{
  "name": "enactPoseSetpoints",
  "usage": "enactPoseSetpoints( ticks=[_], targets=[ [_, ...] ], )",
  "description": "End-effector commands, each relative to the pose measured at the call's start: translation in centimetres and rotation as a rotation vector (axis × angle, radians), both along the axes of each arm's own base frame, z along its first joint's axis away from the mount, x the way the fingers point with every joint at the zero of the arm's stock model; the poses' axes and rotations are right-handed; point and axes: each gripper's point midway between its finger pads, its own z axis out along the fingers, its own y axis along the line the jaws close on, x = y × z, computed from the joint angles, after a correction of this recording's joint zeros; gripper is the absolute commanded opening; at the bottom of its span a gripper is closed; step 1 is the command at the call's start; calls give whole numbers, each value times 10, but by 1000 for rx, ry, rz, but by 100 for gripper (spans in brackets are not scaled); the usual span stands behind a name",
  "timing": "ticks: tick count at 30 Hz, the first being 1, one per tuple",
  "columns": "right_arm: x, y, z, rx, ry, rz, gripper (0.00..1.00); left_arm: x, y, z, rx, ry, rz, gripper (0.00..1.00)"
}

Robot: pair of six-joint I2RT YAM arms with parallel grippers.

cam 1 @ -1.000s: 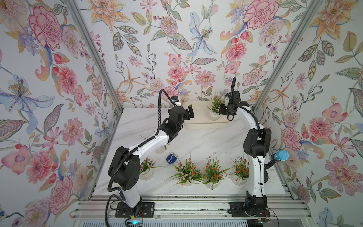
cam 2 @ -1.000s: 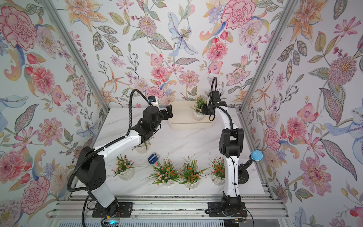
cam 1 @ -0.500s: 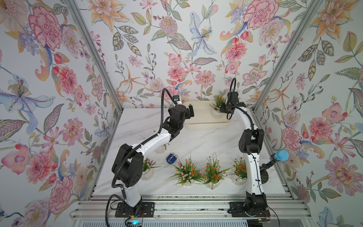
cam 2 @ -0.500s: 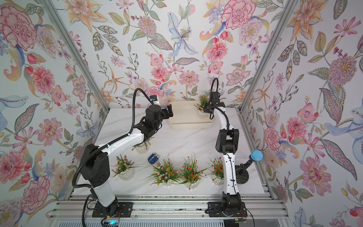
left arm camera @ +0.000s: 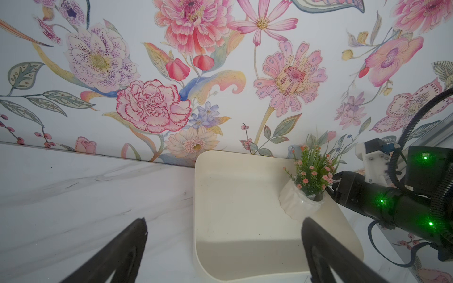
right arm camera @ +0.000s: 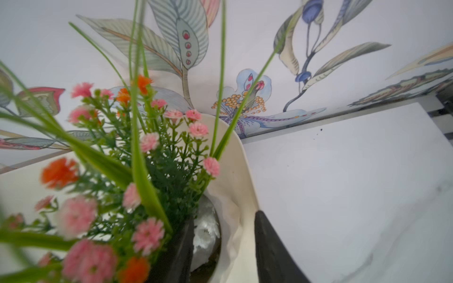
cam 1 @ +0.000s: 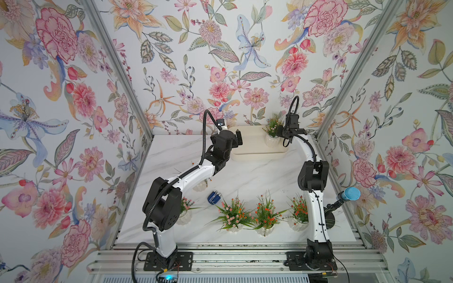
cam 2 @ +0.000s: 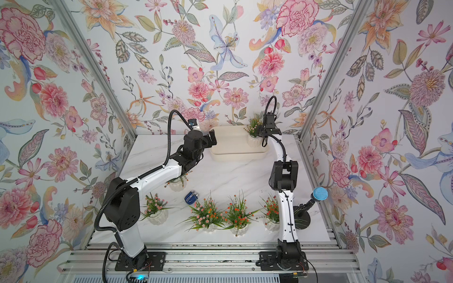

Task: Put the potted gypsophila into the storage box
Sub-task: Place the baby's breath potted plant at the storage box.

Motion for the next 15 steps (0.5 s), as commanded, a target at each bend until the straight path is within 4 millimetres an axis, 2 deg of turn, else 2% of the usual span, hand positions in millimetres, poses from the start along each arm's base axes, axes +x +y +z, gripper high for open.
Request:
enactPoseSetpoints(
  ticks=[1, 5, 9, 12, 15],
  targets=[
    [2, -7, 52, -20, -102, -46, 46, -8, 5, 15, -34, -37, 17, 100],
    [-16, -6, 83, -7, -116, -84, 52, -10, -3, 22, -48, -55, -17, 100],
    [-50, 10, 115, 7, -117, -95, 53, -9, -16, 26, -42, -57, -73, 100],
    [-83, 31, 136, 8, -115, -56, 55, -8, -20, 32, -31, -54, -90, 100],
    [-121, 66, 148, 45, -98, 53, 55, -9, -24, 34, -49, -40, -109, 100]
  ],
)
